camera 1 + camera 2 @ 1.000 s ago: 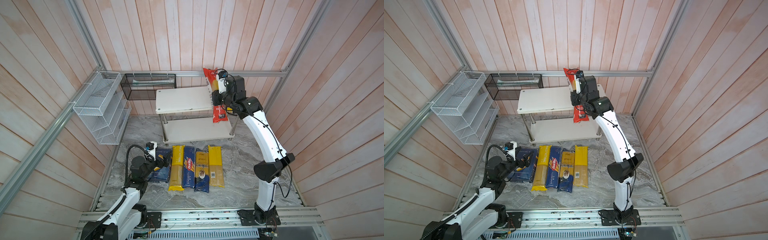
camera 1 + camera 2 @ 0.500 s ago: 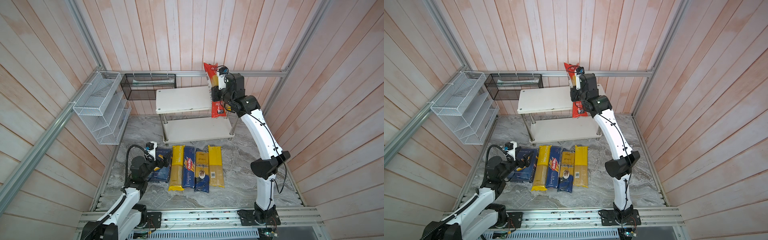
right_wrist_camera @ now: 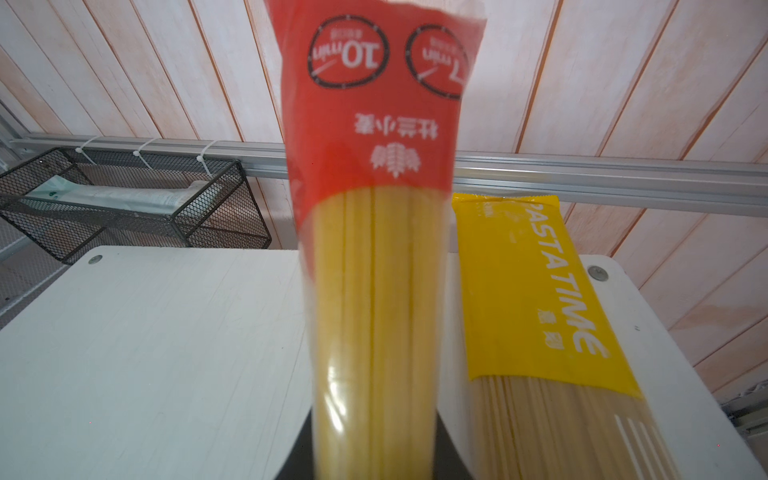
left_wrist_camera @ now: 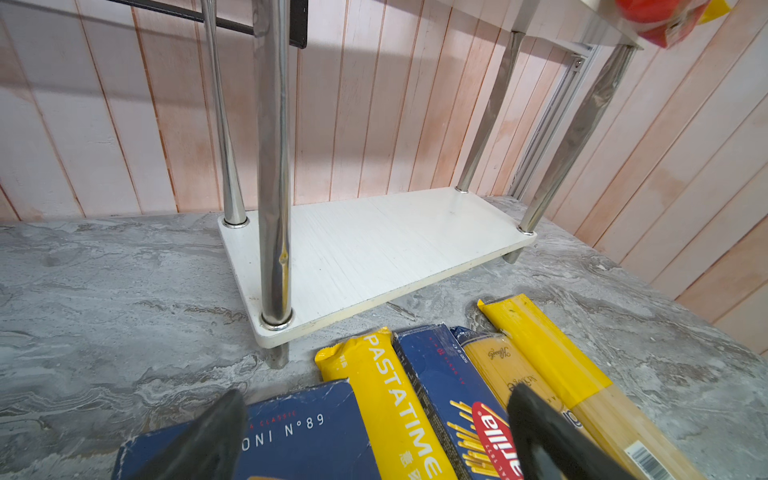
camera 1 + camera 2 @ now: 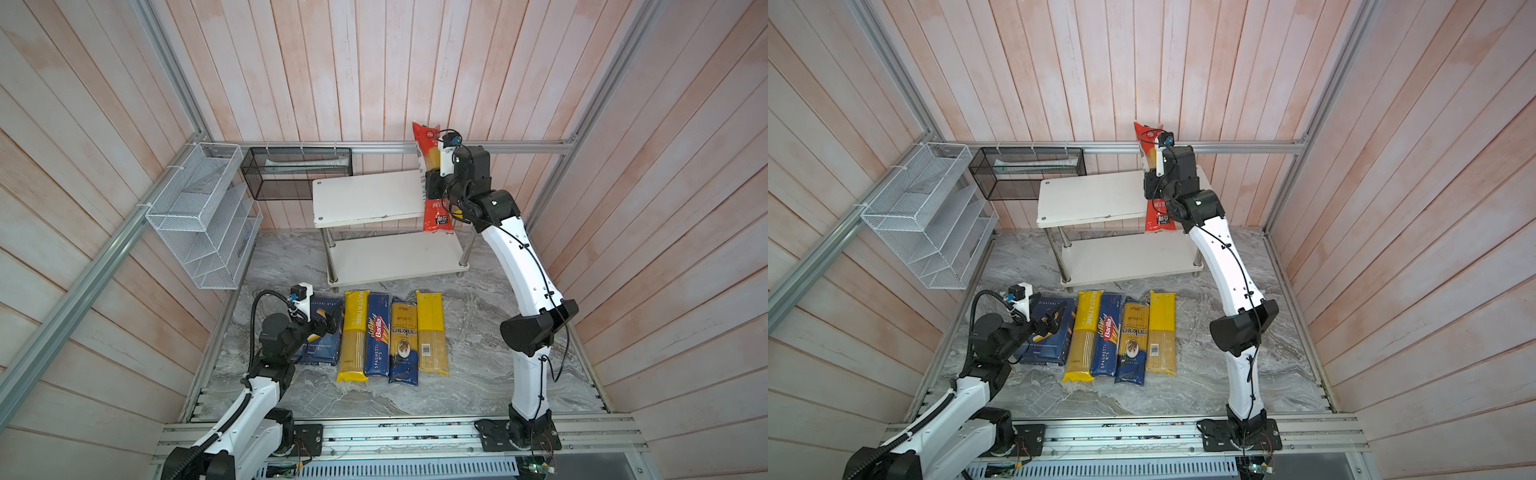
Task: Place and organize the pasta boxes and bags onto the shelf
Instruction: 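Lower the red bag onto the top shelf and open the right gripper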
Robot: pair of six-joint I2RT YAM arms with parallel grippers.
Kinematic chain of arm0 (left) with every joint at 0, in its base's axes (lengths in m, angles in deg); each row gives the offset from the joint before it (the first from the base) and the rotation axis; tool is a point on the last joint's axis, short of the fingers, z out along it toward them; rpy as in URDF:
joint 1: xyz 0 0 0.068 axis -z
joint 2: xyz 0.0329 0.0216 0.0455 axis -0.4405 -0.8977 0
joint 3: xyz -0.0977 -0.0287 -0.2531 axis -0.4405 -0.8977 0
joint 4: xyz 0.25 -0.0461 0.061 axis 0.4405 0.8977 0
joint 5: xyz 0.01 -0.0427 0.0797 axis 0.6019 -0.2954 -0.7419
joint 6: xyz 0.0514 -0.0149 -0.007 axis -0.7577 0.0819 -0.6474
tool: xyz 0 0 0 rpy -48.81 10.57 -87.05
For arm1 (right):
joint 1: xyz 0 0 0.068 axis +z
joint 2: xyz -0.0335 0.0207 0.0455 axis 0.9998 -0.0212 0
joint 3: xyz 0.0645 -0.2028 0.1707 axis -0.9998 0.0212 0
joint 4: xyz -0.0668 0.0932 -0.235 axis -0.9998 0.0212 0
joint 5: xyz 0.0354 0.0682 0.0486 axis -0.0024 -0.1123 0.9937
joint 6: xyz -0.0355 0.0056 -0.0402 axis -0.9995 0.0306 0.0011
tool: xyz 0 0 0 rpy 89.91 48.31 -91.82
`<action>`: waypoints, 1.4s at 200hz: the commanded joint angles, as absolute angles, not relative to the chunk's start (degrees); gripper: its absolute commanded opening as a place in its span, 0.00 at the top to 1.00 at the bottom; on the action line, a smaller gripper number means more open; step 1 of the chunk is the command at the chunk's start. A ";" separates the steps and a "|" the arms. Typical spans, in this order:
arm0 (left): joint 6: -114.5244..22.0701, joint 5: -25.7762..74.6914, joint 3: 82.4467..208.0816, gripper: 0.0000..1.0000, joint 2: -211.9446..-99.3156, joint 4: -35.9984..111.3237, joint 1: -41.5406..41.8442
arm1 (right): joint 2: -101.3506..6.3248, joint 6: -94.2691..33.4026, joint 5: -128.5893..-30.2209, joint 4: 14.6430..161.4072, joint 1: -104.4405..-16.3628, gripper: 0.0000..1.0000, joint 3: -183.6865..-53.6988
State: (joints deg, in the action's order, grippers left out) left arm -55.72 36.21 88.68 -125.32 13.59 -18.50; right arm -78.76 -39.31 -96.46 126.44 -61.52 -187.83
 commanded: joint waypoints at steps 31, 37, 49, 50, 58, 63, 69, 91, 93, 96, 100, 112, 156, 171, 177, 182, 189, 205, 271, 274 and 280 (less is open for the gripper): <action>-55.45 35.99 87.69 0.00 -124.81 13.14 -18.42 | -83.13 -37.71 -98.73 118.54 -62.81 0.95 -187.95; -55.45 36.00 87.66 0.00 -124.76 13.09 -18.43 | -83.30 -37.61 -98.69 118.42 -62.90 0.91 -187.93; -55.45 35.98 87.72 0.00 -124.82 13.13 -18.48 | -83.70 -37.59 -98.46 118.36 -62.94 0.86 -187.90; -55.45 35.99 87.75 0.00 -124.82 13.14 -18.48 | -83.71 -37.59 -98.44 118.34 -62.94 0.86 -187.92; -55.49 36.01 87.80 0.00 -125.04 13.14 -18.43 | -83.90 -37.51 -98.38 118.36 -62.94 0.84 -187.97; -55.50 36.13 87.86 0.00 -125.15 13.14 -18.40 | -83.99 -37.50 -98.49 118.46 -63.02 0.82 -187.95; -55.54 36.18 87.99 0.00 -125.30 13.19 -18.44 | -83.99 -37.50 -98.50 118.58 -63.02 0.78 -187.95; -55.59 36.33 88.19 0.00 -125.54 13.32 -18.46 | -83.99 -37.42 -98.73 118.93 -63.21 0.71 -187.95; -55.62 36.28 88.16 0.00 -125.52 13.36 -18.48 | -83.99 -37.41 -98.81 118.98 -63.21 0.71 -187.95; -55.57 36.34 88.12 0.00 -125.51 13.29 -18.49 | -83.91 -37.33 -98.79 118.99 -63.21 0.71 -187.95; -55.61 36.31 88.14 0.00 -125.51 13.27 -18.41 | -83.90 -37.26 -98.72 118.98 -63.21 0.70 -187.84; -55.54 36.27 88.04 0.00 -125.25 13.22 -18.43 | -83.76 -36.90 -98.16 118.90 -63.21 0.64 -187.76; -55.59 36.26 87.94 0.01 -125.30 13.22 -18.42 | -83.66 -36.75 -97.54 119.30 -63.21 0.57 -187.50; -55.58 36.25 88.04 0.00 -125.43 13.21 -18.42 | -83.40 -37.29 -96.65 119.79 -63.20 0.56 -187.52; -55.56 36.27 88.11 0.00 -125.50 13.19 -18.49 | -83.14 -37.37 -96.36 120.05 -63.21 0.56 -187.43; -55.54 36.34 88.22 0.00 -125.57 13.23 -18.43 | -82.91 -37.49 -96.16 120.23 -63.13 0.55 -187.47; -55.63 36.38 88.27 0.00 -125.73 13.35 -18.46 | -82.54 -37.69 -95.94 120.48 -63.12 0.55 -187.50; -55.68 36.41 88.27 0.00 -125.74 13.32 -18.43 | -81.40 -38.19 -96.59 120.95 -63.12 0.55 -187.42; -55.62 36.36 88.26 0.00 -125.62 13.32 -18.42 | -70.38 -41.45 -89.39 124.51 -62.04 0.55 -180.45; -55.63 36.35 88.22 0.00 -125.65 13.32 -18.47 | -69.61 -41.45 -89.27 124.55 -61.80 0.55 -179.66; -55.63 36.40 88.21 0.00 -125.70 13.32 -18.41 | -68.00 -41.45 -89.26 124.54 -61.24 0.56 -177.99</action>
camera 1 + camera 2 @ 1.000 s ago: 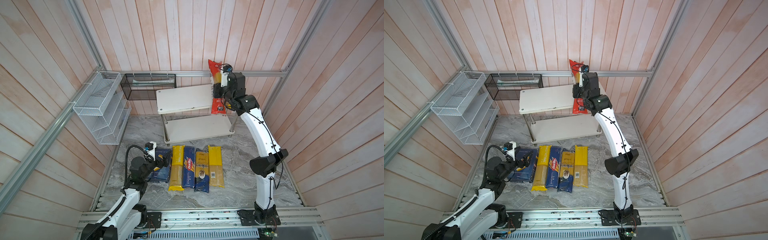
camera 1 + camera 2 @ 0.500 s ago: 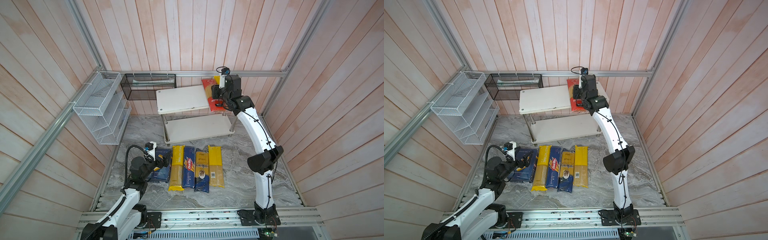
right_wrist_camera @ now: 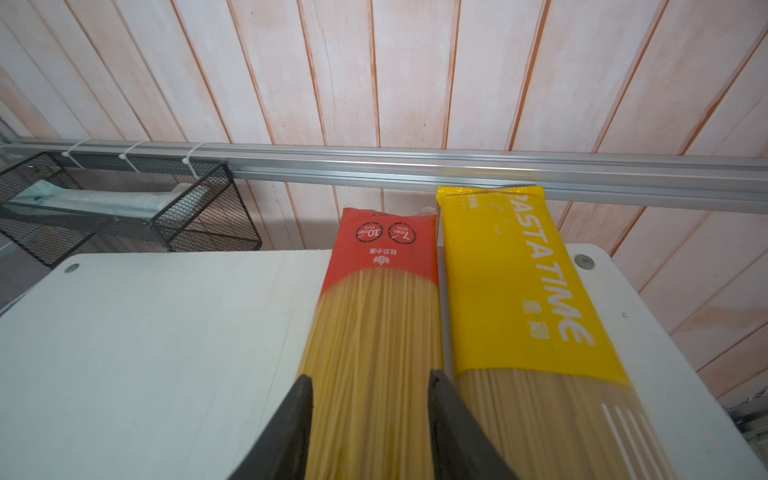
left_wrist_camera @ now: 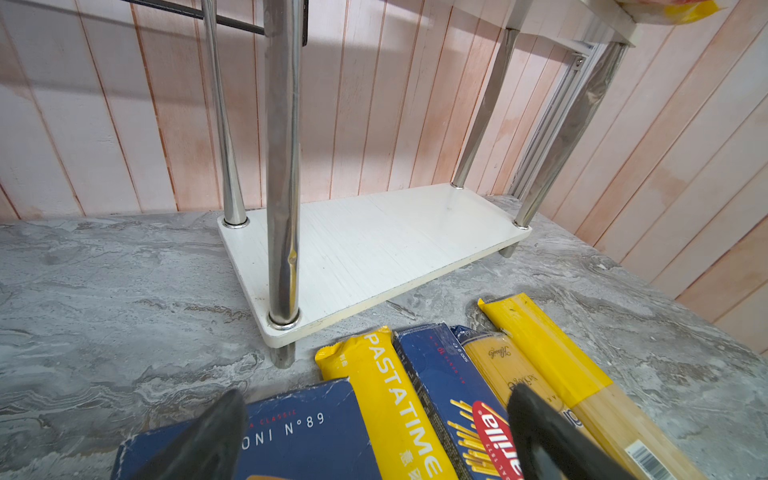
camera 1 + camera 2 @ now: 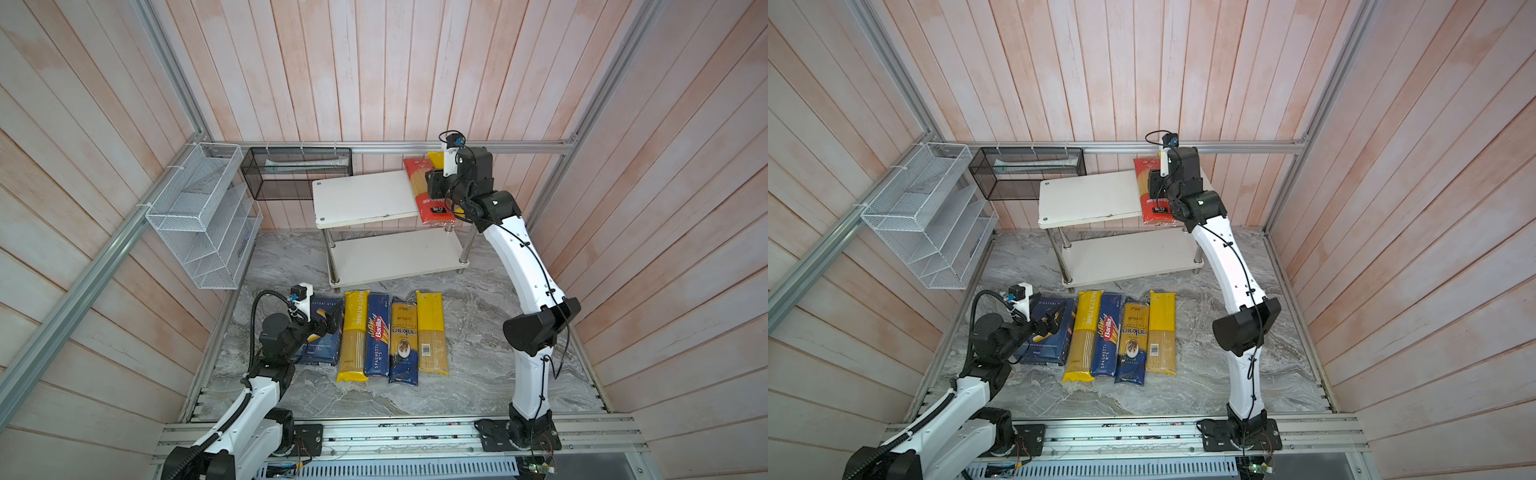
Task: Place and organize the pasta boxes and bags onto the shelf
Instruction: 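Lower the red bag onto the top shelf and open the right gripper, then withdraw the right gripper from the shelf toward the table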
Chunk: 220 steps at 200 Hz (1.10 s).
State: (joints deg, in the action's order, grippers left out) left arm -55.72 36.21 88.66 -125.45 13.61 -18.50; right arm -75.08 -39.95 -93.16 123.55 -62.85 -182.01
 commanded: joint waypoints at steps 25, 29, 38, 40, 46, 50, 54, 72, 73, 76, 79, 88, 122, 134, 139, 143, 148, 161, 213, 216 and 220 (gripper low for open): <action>-55.60 36.22 88.22 0.00 -125.70 13.32 -18.44 | -60.51 -41.71 -88.57 123.32 -59.06 0.56 -169.15; -55.59 36.26 88.24 0.01 -125.72 13.32 -18.47 | -59.25 -41.65 -88.53 122.90 -58.79 0.56 -167.30; -55.54 36.15 88.30 0.00 -125.76 13.38 -18.41 | -56.46 -41.37 -88.36 121.51 -58.26 0.56 -162.45; -55.56 36.13 88.30 0.00 -125.78 13.33 -18.41 | -55.75 -41.26 -88.35 121.12 -58.10 0.56 -161.32; -55.54 36.18 88.31 0.00 -125.86 13.32 -18.43 | -53.70 -40.92 -88.25 119.70 -57.87 0.56 -157.26; -55.62 36.19 88.40 0.01 -125.87 13.31 -18.45 | -52.25 -40.69 -87.92 118.54 -57.68 0.56 -154.32; -55.62 36.24 88.38 0.00 -126.00 13.36 -18.41 | -50.73 -40.59 -87.09 117.22 -57.56 0.56 -151.60; -55.54 36.10 88.61 0.00 -126.30 13.45 -18.45 | -44.72 -39.38 -83.00 111.72 -57.35 0.56 -140.56; -55.58 36.19 88.63 0.00 -126.35 13.43 -18.43 | -44.45 -39.32 -82.71 111.50 -57.33 0.56 -140.09; -55.57 36.26 88.65 0.00 -126.41 13.45 -18.41 | -43.52 -39.26 -82.09 110.79 -57.13 0.56 -138.47; -55.61 36.23 88.69 0.00 -126.53 13.49 -18.47 | -42.68 -39.14 -81.38 110.07 -57.07 0.56 -137.14; -55.57 36.20 88.80 0.00 -126.57 13.49 -18.48 | -40.15 -38.55 -80.51 107.92 -56.71 0.56 -132.86; -55.45 36.04 88.47 0.00 -126.13 13.35 -18.47 | -33.92 -36.92 -79.85 104.21 -56.26 0.58 -123.01; -55.45 35.92 88.43 0.00 -125.89 13.41 -18.45 | -32.79 -37.21 -79.97 103.28 -56.31 0.58 -120.99; -55.45 35.90 88.38 0.00 -125.92 13.43 -18.42 | -32.59 -37.43 -80.22 102.88 -56.29 0.58 -120.58; -55.49 35.92 88.42 0.00 -125.87 13.36 -18.39 | -32.70 -37.85 -80.23 102.90 -56.35 0.58 -120.55; -55.46 35.81 88.41 0.00 -125.90 13.35 -18.41 | -32.99 -38.57 -80.22 103.27 -56.36 0.58 -120.83; -55.41 35.67 88.52 0.00 -126.14 13.41 -18.41 | -34.18 -39.74 -80.57 105.00 -56.72 0.58 -122.25; -54.97 34.60 89.01 0.00 -126.75 13.62 -18.40 | -35.96 -39.02 -78.28 99.18 -58.94 0.58 -120.19; -55.01 34.60 89.04 0.00 -126.87 13.66 -18.40 | -36.18 -39.00 -78.28 98.83 -59.03 0.58 -120.14; -55.01 34.53 89.11 0.00 -126.96 13.67 -18.43 | -36.32 -38.92 -78.26 98.39 -59.06 0.58 -120.10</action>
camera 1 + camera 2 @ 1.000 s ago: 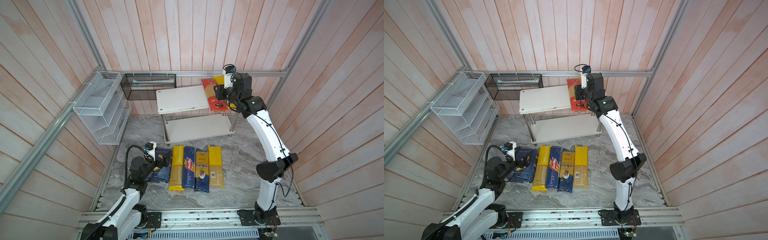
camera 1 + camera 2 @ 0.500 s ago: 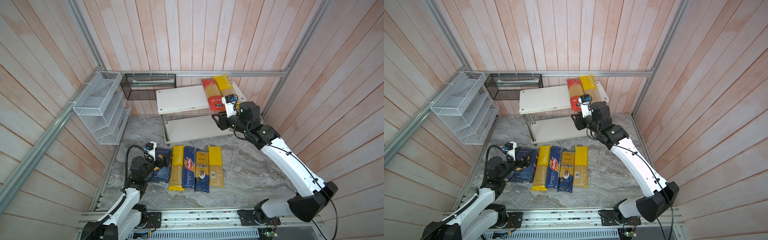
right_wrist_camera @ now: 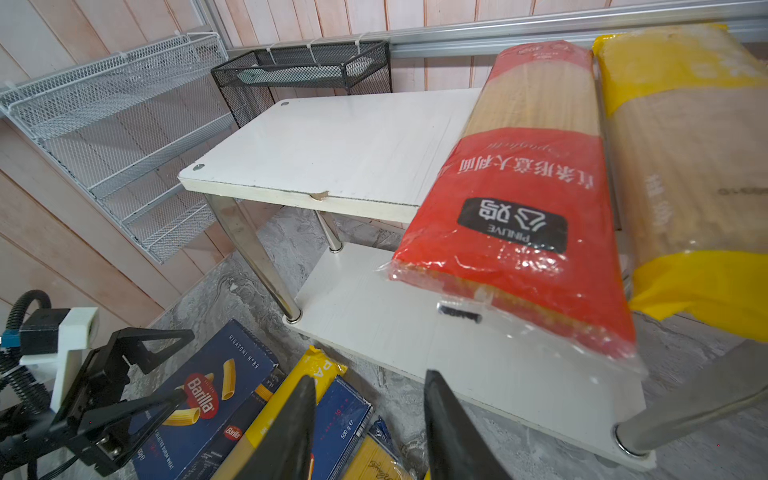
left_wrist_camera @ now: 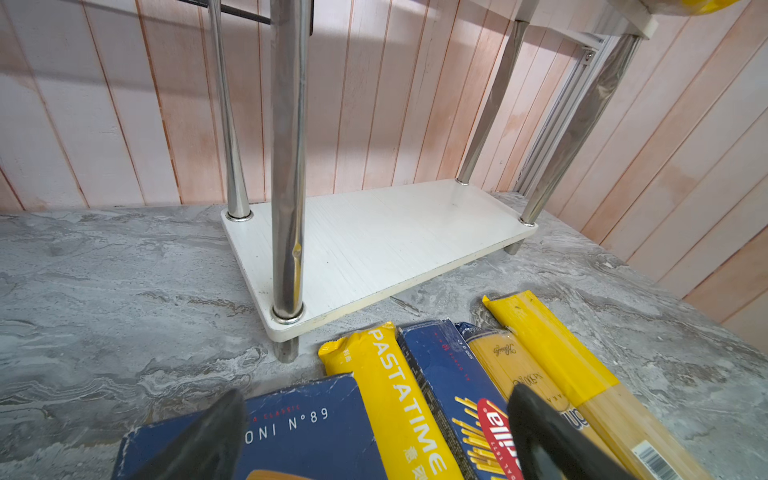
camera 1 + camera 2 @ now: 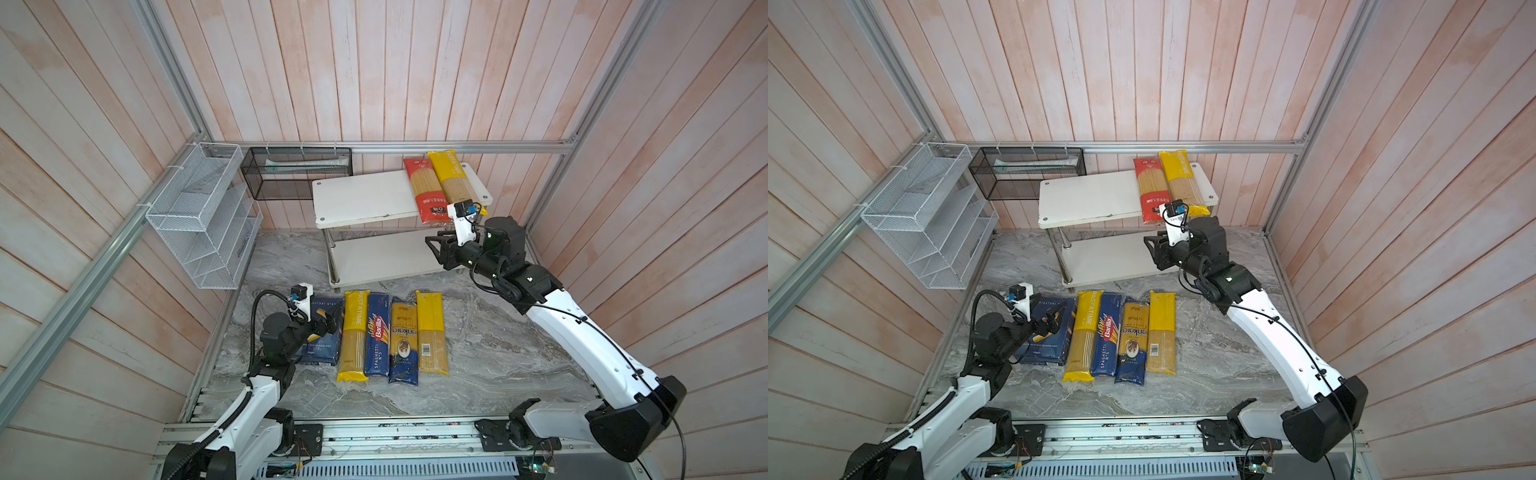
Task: Place and organize the pasta boxes and bags onto the shelf
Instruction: 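Withdraw the right gripper from the shelf toward the table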
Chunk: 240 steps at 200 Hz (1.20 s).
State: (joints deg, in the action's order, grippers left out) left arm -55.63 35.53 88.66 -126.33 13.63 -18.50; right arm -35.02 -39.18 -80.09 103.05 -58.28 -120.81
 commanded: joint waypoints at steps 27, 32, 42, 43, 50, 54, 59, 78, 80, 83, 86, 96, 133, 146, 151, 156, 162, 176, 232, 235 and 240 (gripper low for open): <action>-55.21 35.00 89.71 0.00 -127.82 13.89 -18.42 | -38.28 -38.85 -77.95 96.85 -60.13 0.58 -120.94; -55.19 35.06 89.73 0.00 -127.97 13.93 -18.40 | -38.61 -38.84 -77.88 96.87 -60.37 0.58 -121.14; -55.20 35.13 89.77 0.00 -128.00 13.97 -18.44 | -39.11 -38.51 -77.69 96.39 -60.75 0.58 -121.16; -55.19 35.13 89.73 0.00 -127.99 13.95 -18.47 | -39.14 -38.44 -77.68 96.28 -60.84 0.58 -121.07; -55.19 35.04 89.61 0.00 -127.78 13.93 -18.41 | -39.40 -38.01 -77.45 95.62 -61.01 0.57 -120.94; -55.11 34.99 89.55 0.00 -127.74 13.91 -18.40 | -39.49 -37.67 -77.35 95.15 -61.22 0.58 -120.83; -55.10 34.95 89.54 0.00 -127.62 13.92 -18.40 | -39.59 -37.43 -76.97 94.66 -61.44 0.58 -120.73; -55.10 34.78 89.33 0.00 -127.27 13.84 -18.41 | -40.17 -37.03 -76.97 93.55 -62.10 0.57 -120.67; -55.08 34.78 89.30 0.00 -127.21 13.84 -18.40 | -40.25 -37.05 -77.02 93.45 -62.14 0.58 -120.70; -55.04 34.68 89.19 0.00 -127.19 13.76 -18.40 | -40.34 -37.06 -77.15 93.38 -62.27 0.58 -120.79; -55.03 34.67 89.17 0.00 -127.06 13.76 -18.40 | -40.51 -37.01 -77.15 93.31 -62.39 0.57 -120.94; -55.01 34.63 89.00 0.00 -126.86 13.67 -18.45 | -40.95 -36.53 -77.29 93.20 -62.92 0.58 -121.53; -55.01 34.62 89.04 0.00 -126.92 13.61 -18.40 | -43.27 -36.89 -76.70 94.52 -64.15 0.57 -124.02; -55.01 34.62 89.00 0.00 -126.92 13.61 -18.47 | -43.97 -36.86 -76.27 95.53 -64.43 0.57 -125.14; -55.01 34.66 89.13 0.00 -126.98 13.65 -18.44 | -44.08 -37.08 -76.00 95.52 -64.52 0.57 -125.27; -55.01 34.62 89.09 0.00 -127.01 13.74 -18.43 | -44.09 -37.45 -76.27 95.50 -64.59 0.57 -125.45; -55.01 34.76 89.14 0.00 -126.93 13.76 -18.41 | -44.24 -37.79 -77.06 95.89 -64.60 0.57 -125.75; -55.02 34.71 88.79 0.00 -126.58 13.51 -18.41 | -44.89 -38.65 -77.68 99.14 -64.90 0.57 -128.58; -54.89 33.99 88.10 0.00 -125.30 13.41 -18.43 | -38.46 -36.31 -70.01 96.30 -64.39 0.55 -120.43; -54.84 33.98 88.08 0.00 -125.26 13.41 -18.46 | -37.86 -36.46 -69.22 95.86 -64.09 0.55 -119.72; -54.84 33.98 87.95 0.00 -125.22 13.41 -18.46 | -36.81 -37.05 -68.51 95.51 -63.23 0.54 -118.52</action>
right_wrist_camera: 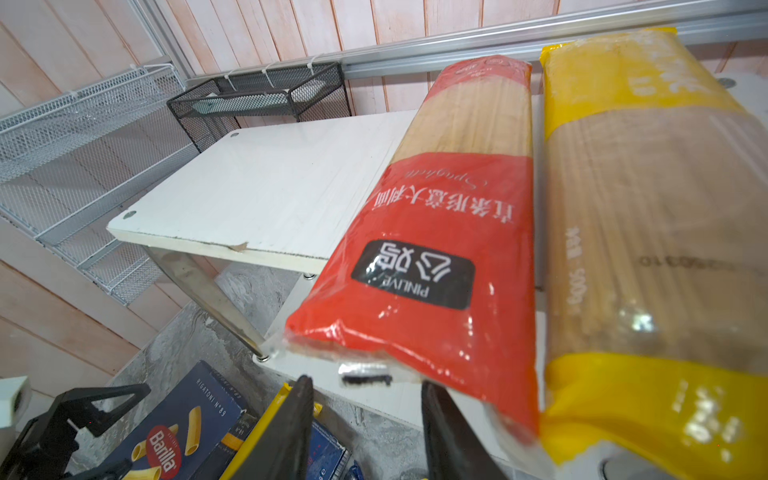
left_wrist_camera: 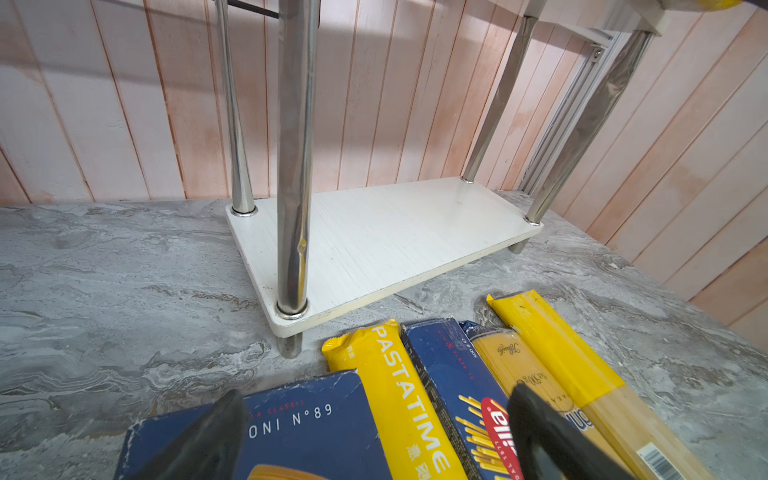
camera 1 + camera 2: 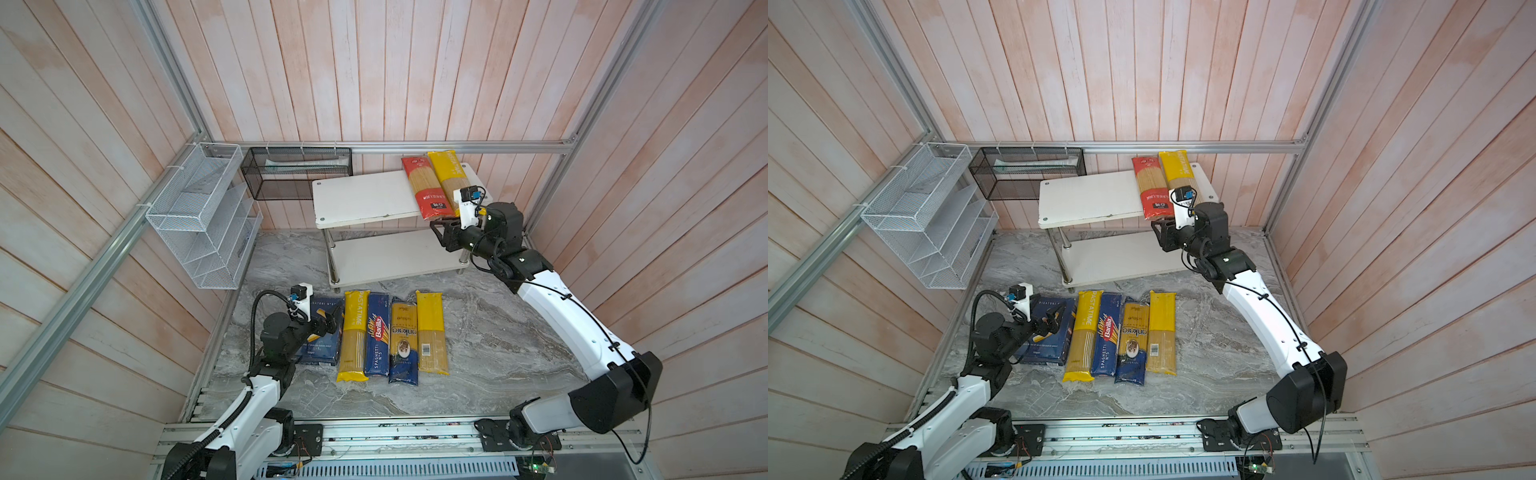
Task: Place and organize the pasta boxes and bags onto the shelf
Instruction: 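Withdraw the right gripper from the shelf toward the table, then move the right gripper over the yellow bag at the end of the row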
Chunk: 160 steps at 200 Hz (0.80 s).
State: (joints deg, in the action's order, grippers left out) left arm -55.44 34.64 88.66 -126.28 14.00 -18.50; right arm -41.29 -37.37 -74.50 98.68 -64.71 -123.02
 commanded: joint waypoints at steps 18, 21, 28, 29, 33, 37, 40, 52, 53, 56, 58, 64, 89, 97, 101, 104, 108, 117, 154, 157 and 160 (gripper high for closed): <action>-54.77 33.82 87.89 0.00 -125.01 13.32 -18.41 | -33.46 -41.38 -70.43 96.60 -58.67 0.52 -114.67; -54.75 33.75 87.78 0.00 -124.92 13.27 -18.45 | -33.05 -42.26 -71.11 97.09 -57.77 0.52 -114.25; -54.75 33.65 87.77 0.00 -124.87 13.32 -18.44 | -32.22 -43.70 -72.77 98.53 -55.77 0.52 -113.51; -54.75 33.64 87.77 0.00 -124.84 13.32 -18.42 | -32.13 -43.81 -72.94 98.67 -55.53 0.52 -113.42; -54.77 33.63 87.70 0.00 -124.82 13.32 -18.42 | -31.70 -44.17 -73.51 99.41 -54.57 0.52 -113.02; -54.75 33.63 87.75 0.00 -124.76 13.32 -18.48 | -31.22 -44.06 -73.90 99.81 -53.75 0.51 -112.44; -54.75 33.63 87.70 0.00 -124.81 13.32 -18.46 | -30.77 -43.75 -74.18 99.95 -53.31 0.51 -111.81; -54.75 33.67 87.70 0.00 -124.80 13.32 -18.41 | -28.54 -41.11 -74.76 98.74 -51.78 0.50 -107.90; -54.79 33.69 87.69 0.00 -124.81 13.27 -18.45 | -28.27 -40.93 -74.77 98.46 -51.65 0.50 -107.58; -54.75 33.76 87.71 0.00 -124.77 13.31 -18.45 | -27.51 -40.19 -74.86 97.80 -51.35 0.50 -106.17; -54.75 33.77 87.69 0.00 -124.76 13.32 -18.48 | -27.00 -39.80 -74.86 97.28 -51.23 0.50 -105.24; -54.75 33.75 87.74 0.00 -124.81 13.30 -18.41 | -25.52 -38.23 -75.16 95.47 -50.86 0.49 -102.42; -54.75 33.79 87.77 0.00 -124.78 13.41 -18.47 | -21.65 -35.14 -75.17 87.10 -50.81 0.49 -92.35; -54.75 33.96 87.82 0.00 -124.82 13.40 -18.41 | -21.63 -34.77 -76.50 86.36 -50.82 0.49 -90.95; -54.79 34.00 87.77 0.00 -124.78 13.49 -18.45 | -21.79 -34.13 -77.59 86.33 -50.82 0.49 -90.40; -54.83 34.11 87.77 0.00 -124.89 13.49 -18.43 | -21.90 -33.42 -78.44 86.33 -50.77 0.49 -90.05; -54.87 34.15 87.84 0.00 -124.88 13.49 -18.44 | -22.06 -32.48 -79.39 86.32 -50.81 0.48 -89.49; -54.92 34.54 87.86 0.00 -124.91 13.62 -18.43 | -22.23 -30.40 -80.23 85.34 -50.78 0.47 -87.85; -55.01 34.71 88.03 0.00 -125.07 13.67 -18.43 | -22.81 -24.94 -80.65 82.18 -50.81 0.47 -81.61; -55.02 34.71 88.03 0.00 -125.16 13.67 -18.43 | -23.07 -25.00 -80.90 82.74 -50.79 0.46 -81.67; -55.01 34.81 88.03 0.00 -125.21 13.67 -18.42 | -23.19 -24.96 -81.30 83.40 -50.81 0.46 -81.75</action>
